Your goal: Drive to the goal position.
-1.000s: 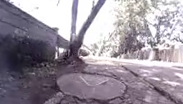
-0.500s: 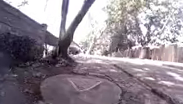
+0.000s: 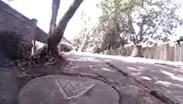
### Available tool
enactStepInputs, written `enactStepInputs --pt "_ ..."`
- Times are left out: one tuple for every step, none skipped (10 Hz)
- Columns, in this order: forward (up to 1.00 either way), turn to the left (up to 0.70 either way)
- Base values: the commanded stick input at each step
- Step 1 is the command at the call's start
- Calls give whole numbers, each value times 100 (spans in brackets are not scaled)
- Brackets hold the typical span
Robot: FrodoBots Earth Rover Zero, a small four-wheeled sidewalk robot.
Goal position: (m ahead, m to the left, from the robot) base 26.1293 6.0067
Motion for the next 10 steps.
enactStepInputs --pt "70 -35" --pt "70 -35" --pt "70 -35" --pt "70 -19" --pt "70 -3" --pt "70 0" --pt "70 0" --pt "70 0" --pt "70 0" --pt "70 0"
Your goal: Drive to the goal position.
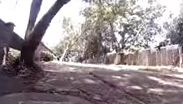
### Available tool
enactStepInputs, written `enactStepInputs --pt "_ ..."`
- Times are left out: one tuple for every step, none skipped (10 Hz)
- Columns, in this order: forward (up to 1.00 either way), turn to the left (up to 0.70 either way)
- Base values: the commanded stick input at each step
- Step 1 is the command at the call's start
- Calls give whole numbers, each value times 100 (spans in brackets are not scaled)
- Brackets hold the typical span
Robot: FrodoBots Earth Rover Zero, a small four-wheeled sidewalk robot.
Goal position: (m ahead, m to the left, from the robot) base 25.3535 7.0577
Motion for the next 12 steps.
enactStepInputs --pt "70 0" --pt "70 0" --pt "70 0" --pt "70 0" --pt "70 0" --pt "70 0" --pt "70 0" --pt "70 0" --pt "70 0" --pt "70 0" --pt "70 0" --pt "70 0"
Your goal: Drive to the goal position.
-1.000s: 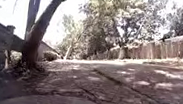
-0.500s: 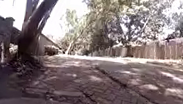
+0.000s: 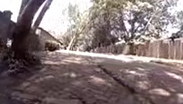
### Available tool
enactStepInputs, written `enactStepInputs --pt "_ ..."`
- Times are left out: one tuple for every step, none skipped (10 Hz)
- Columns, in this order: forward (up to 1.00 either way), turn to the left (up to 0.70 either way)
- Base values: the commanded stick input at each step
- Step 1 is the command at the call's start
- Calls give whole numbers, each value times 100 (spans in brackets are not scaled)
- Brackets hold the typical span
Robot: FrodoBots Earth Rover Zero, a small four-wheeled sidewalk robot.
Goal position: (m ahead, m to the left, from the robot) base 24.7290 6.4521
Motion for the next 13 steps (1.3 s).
enactStepInputs --pt "70 0" --pt "70 0" --pt "70 0" --pt "70 0" --pt "70 0" --pt "70 0" --pt "70 0" --pt "70 0" --pt "70 0" --pt "70 0" --pt "70 0" --pt "70 0" --pt "70 0"
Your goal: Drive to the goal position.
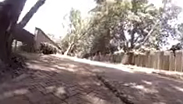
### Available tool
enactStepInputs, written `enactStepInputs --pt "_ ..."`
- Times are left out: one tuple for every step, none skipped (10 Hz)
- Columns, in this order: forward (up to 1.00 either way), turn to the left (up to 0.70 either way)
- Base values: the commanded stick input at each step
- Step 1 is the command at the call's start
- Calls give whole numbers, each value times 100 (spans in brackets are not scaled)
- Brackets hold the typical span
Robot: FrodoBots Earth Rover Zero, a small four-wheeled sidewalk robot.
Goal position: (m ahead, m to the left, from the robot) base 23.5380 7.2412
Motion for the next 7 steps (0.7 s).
enactStepInputs --pt "70 0" --pt "70 0" --pt "70 0" --pt "70 0" --pt "70 0" --pt "70 0" --pt "70 0"
